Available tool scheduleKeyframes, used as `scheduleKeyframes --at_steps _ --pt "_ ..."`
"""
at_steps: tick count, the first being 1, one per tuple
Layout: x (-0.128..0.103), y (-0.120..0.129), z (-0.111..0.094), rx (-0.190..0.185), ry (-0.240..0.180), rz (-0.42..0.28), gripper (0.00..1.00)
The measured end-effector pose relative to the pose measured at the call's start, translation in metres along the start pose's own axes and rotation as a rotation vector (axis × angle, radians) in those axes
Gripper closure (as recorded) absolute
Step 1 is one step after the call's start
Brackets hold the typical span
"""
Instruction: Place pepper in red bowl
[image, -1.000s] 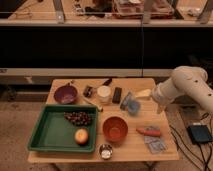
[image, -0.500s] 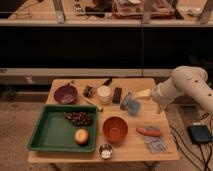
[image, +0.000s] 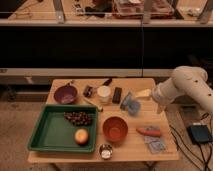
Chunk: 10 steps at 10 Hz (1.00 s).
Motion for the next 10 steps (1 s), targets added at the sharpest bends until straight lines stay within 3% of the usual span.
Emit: scheduleKeyframes --at_steps 8,9,10 --pt "0.0 0.001 0.0 -0.009 0.006 0.002 0.2" --pt "0.001 0.0 0.003 -0.034 0.013 0.005 0.2" --pt "-0.001 -0.001 0.011 -0.101 0.025 0.016 0.2"
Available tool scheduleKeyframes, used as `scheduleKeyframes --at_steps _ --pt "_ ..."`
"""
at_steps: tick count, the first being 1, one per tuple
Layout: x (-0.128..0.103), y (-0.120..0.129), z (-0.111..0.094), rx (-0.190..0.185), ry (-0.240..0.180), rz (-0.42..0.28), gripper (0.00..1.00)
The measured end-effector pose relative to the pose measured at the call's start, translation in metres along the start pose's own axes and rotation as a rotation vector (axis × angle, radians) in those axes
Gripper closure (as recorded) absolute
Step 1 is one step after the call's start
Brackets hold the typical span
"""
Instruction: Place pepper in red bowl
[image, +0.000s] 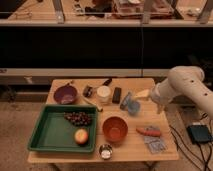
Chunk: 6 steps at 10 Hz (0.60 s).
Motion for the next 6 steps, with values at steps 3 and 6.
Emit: scheduleKeyframes --at_steps 3,6 --pt "-0.015 0.036 0.031 -0.2 0.05 0.101 0.2" --pt "-0.015 0.084 0.033 -0.243 0.086 0.223 0.2"
